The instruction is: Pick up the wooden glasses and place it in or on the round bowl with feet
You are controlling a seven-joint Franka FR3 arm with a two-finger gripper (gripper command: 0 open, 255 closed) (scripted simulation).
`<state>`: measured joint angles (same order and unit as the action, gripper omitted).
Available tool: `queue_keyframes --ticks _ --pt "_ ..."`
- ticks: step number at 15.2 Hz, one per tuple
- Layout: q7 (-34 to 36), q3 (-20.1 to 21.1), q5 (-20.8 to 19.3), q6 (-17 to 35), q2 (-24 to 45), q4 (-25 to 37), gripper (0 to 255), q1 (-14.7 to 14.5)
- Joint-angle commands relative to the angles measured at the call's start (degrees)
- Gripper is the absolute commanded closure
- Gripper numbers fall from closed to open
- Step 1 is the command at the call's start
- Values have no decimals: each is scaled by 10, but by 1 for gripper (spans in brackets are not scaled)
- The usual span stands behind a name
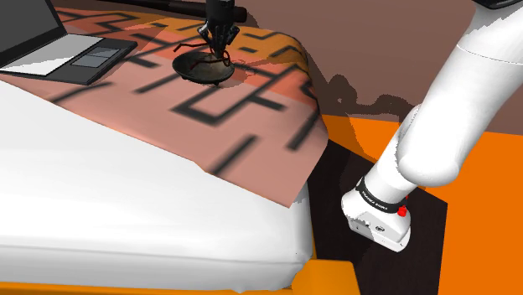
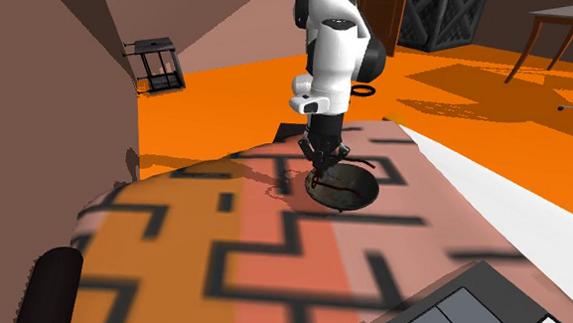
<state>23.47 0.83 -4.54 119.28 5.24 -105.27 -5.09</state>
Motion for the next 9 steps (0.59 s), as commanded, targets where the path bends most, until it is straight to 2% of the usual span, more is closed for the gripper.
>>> queue_keyframes --ticks 1,3,4,9 --pt "0 0 0 0 0 0 255 0" --pt "0 0 0 0 0 0 255 0" --pt "0 0 0 0 0 0 0 0" --pt "0 0 0 0 0 0 0 0"
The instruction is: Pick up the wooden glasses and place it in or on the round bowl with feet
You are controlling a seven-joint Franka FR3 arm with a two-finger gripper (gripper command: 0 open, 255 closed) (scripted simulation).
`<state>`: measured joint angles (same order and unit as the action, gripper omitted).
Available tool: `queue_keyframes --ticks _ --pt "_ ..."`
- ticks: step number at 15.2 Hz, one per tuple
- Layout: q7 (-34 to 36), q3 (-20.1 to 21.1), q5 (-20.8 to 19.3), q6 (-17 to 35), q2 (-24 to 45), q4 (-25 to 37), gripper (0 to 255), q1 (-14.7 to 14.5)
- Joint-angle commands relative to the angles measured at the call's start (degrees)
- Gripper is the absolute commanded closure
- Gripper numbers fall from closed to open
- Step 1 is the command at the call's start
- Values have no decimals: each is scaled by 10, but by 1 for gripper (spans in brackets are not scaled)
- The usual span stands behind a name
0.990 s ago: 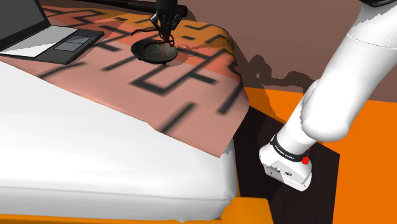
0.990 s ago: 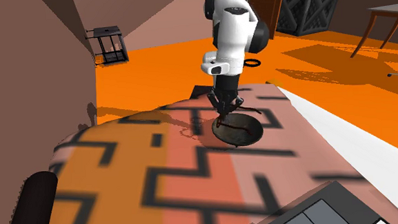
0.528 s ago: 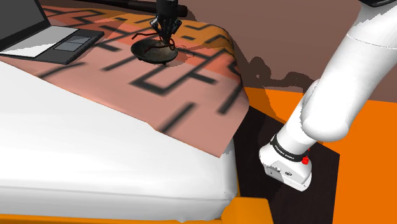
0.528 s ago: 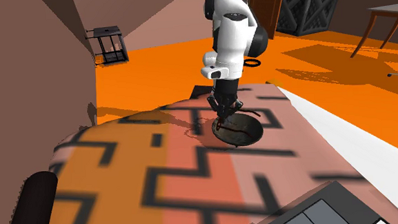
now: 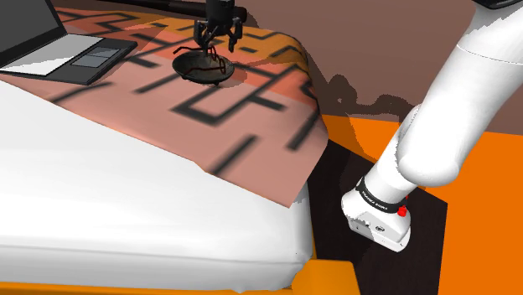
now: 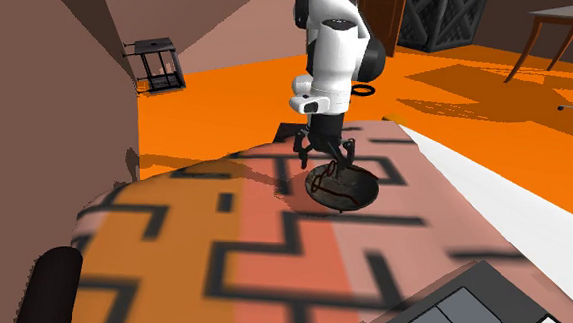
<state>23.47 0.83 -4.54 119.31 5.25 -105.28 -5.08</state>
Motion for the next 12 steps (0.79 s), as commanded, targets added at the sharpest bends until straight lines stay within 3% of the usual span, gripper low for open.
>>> queue_keyframes --ticks 1,4,12 --pt "0 1 1 -17 -7 11 0 -1" --pt "-1 2 2 -66 -22 45 0 -2" --pt "-1 2 2 -66 -22 45 0 -2"
